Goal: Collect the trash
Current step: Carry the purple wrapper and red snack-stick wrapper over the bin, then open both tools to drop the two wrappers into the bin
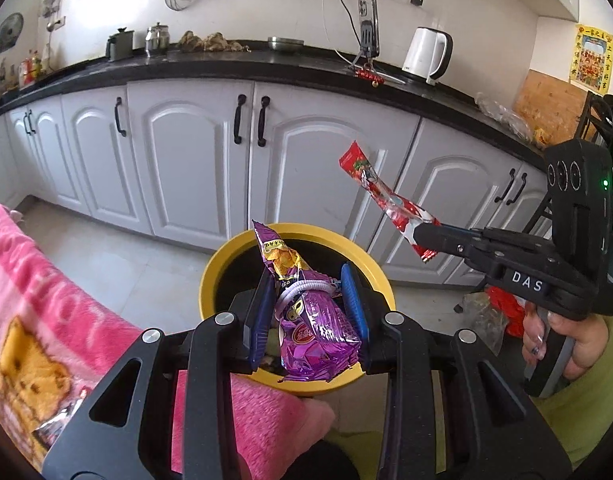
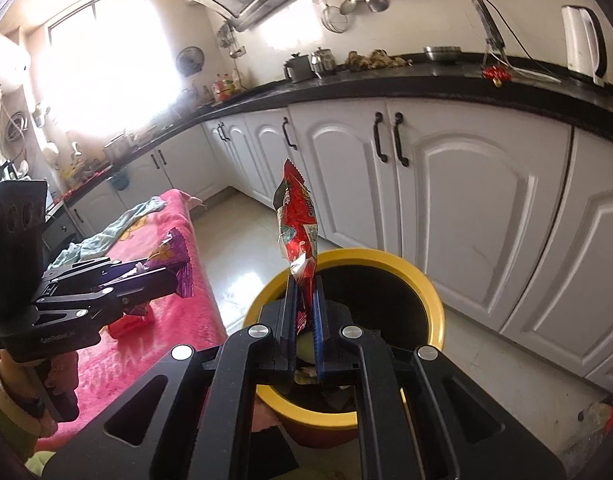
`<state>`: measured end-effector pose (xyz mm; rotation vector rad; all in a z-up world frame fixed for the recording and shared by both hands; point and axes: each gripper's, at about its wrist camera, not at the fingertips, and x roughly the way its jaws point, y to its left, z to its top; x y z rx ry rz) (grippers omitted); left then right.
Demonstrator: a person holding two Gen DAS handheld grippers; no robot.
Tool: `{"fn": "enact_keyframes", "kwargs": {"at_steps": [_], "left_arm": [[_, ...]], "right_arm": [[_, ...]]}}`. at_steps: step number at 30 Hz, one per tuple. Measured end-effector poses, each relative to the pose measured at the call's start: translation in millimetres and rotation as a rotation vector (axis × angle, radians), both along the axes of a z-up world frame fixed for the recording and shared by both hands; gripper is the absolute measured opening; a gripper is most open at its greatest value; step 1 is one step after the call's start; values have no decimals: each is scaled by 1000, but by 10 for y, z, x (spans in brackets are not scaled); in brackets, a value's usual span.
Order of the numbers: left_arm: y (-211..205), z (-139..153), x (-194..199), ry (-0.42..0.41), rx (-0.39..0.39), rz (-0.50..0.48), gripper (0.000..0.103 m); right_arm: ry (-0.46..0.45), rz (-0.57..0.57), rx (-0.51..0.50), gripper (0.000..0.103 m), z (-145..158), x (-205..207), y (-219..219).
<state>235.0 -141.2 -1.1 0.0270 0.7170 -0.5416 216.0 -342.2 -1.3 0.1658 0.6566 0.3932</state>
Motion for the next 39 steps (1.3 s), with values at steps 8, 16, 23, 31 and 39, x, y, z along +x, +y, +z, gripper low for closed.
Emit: {"fn": "enact_keyframes", "kwargs": {"at_steps": [8,16,23,31,39], "left_arm": [[-44,-240,174,59,-17,17,26],[-82,-475,310,113,-22,28,27],[-75,-605,400,150,-20,53,30],[48,-607,406,160,-26,102,67],[263,-399,286,101,-24,156,92]], "right_arm": [[60,-25,6,7,-215,91,-80],[115,-35,8,7,-442,183,-76],[142,-63,35,17,-569,258,-84],[152,-115,68,41,-597,263,-204],[95,-137,74,69,-410,182,-218]]}}
